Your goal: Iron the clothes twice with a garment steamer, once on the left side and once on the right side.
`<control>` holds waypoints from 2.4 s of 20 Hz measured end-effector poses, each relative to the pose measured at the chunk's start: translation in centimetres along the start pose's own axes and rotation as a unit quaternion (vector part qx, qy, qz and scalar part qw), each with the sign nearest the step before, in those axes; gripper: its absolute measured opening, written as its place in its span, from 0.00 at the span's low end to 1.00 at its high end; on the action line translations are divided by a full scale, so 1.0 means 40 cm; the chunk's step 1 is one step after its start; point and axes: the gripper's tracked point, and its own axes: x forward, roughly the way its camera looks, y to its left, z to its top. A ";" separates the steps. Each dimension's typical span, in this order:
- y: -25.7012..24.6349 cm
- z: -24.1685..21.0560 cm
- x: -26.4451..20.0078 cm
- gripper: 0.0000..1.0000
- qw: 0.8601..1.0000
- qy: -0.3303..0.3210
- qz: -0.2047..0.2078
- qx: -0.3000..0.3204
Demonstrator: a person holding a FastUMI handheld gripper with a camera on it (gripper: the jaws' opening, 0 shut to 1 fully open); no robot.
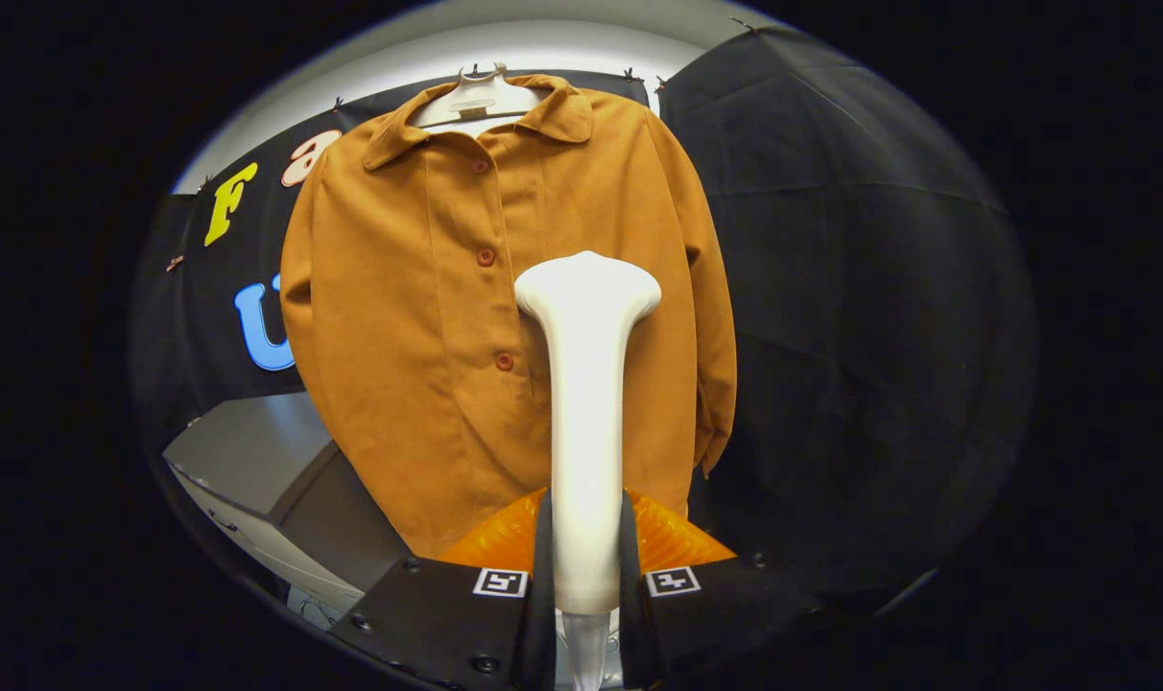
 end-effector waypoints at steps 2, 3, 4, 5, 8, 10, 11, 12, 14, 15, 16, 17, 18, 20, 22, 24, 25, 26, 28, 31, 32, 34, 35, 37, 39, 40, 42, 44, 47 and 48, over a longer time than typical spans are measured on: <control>-0.007 -0.050 0.001 0.30 1.000 0.016 -0.003 -0.004; -0.010 -0.076 0.002 0.30 1.000 0.026 -0.005 -0.006; -0.012 -0.105 0.000 0.30 0.999 0.036 -0.008 -0.007; -0.014 -0.128 -0.001 0.30 0.999 0.044 -0.009 -0.009; -0.020 -0.179 0.005 0.30 0.997 0.068 -0.018 -0.007; -0.036 -0.227 -0.013 0.30 0.996 0.084 -0.026 -0.001; -0.041 -0.246 -0.019 0.30 0.995 0.090 -0.029 0.002; -0.046 -0.266 -0.024 0.30 0.995 0.098 -0.033 0.000; -0.053 -0.307 -0.032 0.30 0.992 0.118 -0.041 -0.007; -0.054 -0.326 -0.038 0.30 0.991 0.127 -0.043 -0.008; -0.055 -0.350 -0.049 0.30 0.990 0.135 -0.044 -0.007; -0.054 -0.369 -0.061 0.30 0.989 0.143 -0.047 -0.005; -0.051 -0.382 -0.076 0.30 0.988 0.148 -0.049 -0.004; -0.047 -0.403 -0.098 0.30 0.987 0.155 -0.050 -0.002; -0.039 -0.410 -0.123 0.30 0.986 0.157 -0.052 -0.003; -0.030 -0.408 -0.149 0.30 0.987 0.153 -0.053 -0.007; -0.023 -0.406 -0.162 0.30 0.987 0.150 -0.053 -0.011; -0.015 -0.401 -0.174 0.30 0.988 0.145 -0.053 -0.016; 0.006 -0.386 -0.194 0.30 0.990 0.132 -0.051 -0.029; 0.055 -0.335 -0.223 0.30 0.993 0.108 -0.041 -0.031; 0.076 -0.304 -0.231 0.30 0.994 0.095 -0.037 -0.032; 0.112 -0.234 -0.245 0.30 0.997 0.066 -0.031 -0.038; 0.132 -0.197 -0.246 0.30 0.998 0.052 -0.026 -0.039; 0.168 -0.122 -0.246 0.30 0.999 0.030 -0.019 -0.038; 0.201 -0.050 -0.252 0.30 0.999 0.010 -0.016 -0.032; 0.220 -0.012 -0.261 0.30 0.999 0.003 -0.015 -0.033; 0.259 0.064 -0.269 0.30 0.999 -0.018 -0.009 -0.036; 0.304 0.130 -0.286 0.30 0.998 -0.038 -0.001 -0.043; 0.386 0.225 -0.320 0.30 0.997 -0.069 0.018 -0.040; 0.417 0.256 -0.335 0.30 0.996 -0.082 0.026 -0.039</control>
